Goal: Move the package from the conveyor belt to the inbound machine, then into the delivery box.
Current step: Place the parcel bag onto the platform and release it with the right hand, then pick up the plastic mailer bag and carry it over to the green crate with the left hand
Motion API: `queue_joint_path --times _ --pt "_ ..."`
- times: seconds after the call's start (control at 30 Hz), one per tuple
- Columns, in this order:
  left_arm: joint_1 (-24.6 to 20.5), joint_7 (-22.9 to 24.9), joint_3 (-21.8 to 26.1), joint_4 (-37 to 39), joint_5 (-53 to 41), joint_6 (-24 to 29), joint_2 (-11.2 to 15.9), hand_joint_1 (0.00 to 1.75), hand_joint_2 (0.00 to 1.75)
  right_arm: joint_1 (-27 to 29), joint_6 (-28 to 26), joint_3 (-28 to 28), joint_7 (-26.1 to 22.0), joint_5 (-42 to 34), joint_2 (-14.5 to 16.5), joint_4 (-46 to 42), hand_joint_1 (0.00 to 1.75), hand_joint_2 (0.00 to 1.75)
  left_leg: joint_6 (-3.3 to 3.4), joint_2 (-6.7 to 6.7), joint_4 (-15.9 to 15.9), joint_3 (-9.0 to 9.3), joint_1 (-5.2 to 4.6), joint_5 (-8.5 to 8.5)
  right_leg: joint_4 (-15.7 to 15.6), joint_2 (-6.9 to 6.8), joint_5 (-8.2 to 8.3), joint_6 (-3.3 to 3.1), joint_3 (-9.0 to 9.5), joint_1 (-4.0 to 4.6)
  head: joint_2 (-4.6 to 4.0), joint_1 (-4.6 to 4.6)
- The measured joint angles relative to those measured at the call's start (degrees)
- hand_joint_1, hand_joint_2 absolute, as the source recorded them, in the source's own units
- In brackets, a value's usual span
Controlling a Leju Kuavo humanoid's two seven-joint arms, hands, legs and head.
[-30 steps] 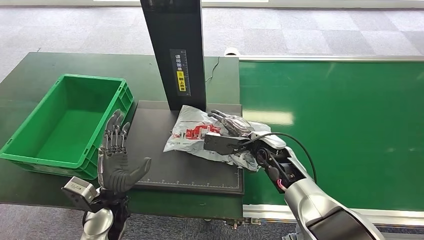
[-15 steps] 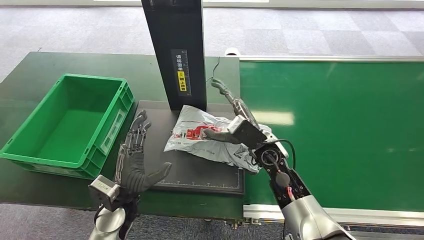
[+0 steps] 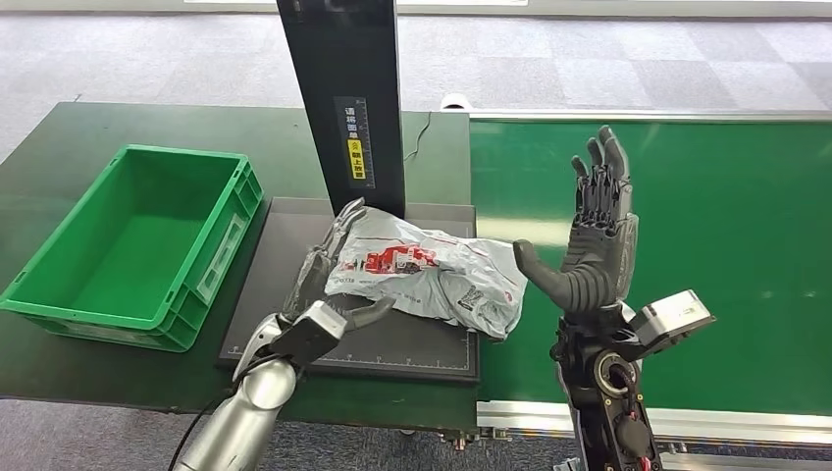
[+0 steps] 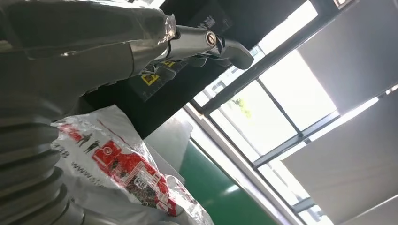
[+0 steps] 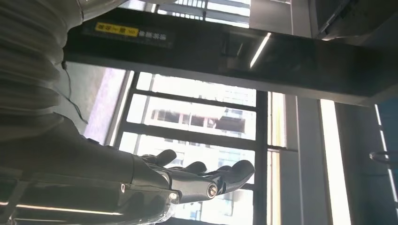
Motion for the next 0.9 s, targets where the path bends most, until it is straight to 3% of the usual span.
queue_joint_path --times 0.17,0.4,0.63,0.9 --pt "-8.1 4.44 -4.49 12.07 -11.21 5.07 -2.34 0.0 1.75 3.69 2.55 0.09 0.45 -1.88 2.26 0.36 0.0 1.75 0.0 0.03 0.0 0.0 0.0 0.03 0.01 0.01 0.04 -0.02 0.01 0.0 0.01 0.01" --pt "-16.58 8.59 -7.24 26.88 -14.21 2.32 -4.64 0.0 1.75 5.78 5.7 -0.04 0.45 -2.37 4.27 0.51 0.0 1.75 0.0 0.08 0.0 -0.01 0.0 0.04 0.01 0.04 0.05 -0.01 -0.02 0.0 0.0 -0.01" --pt "-21.49 13.83 -8.93 35.35 -18.69 1.56 -6.07 0.0 1.75 5.89 6.63 -0.85 0.57 -2.36 5.4 0.62 0.0 1.75 0.0 0.07 0.0 -0.02 0.0 0.04 0.01 0.04 0.05 -0.01 -0.02 0.0 0.01 0.0" --pt "-23.87 28.86 -15.51 42.07 -35.04 5.37 -7.76 0.0 1.75 6.64 7.97 -2.01 0.51 -2.29 6.09 0.63 0.0 1.75 0.0 0.06 0.0 -0.03 0.0 0.03 0.01 0.03 0.05 -0.01 -0.02 0.0 0.01 0.01"
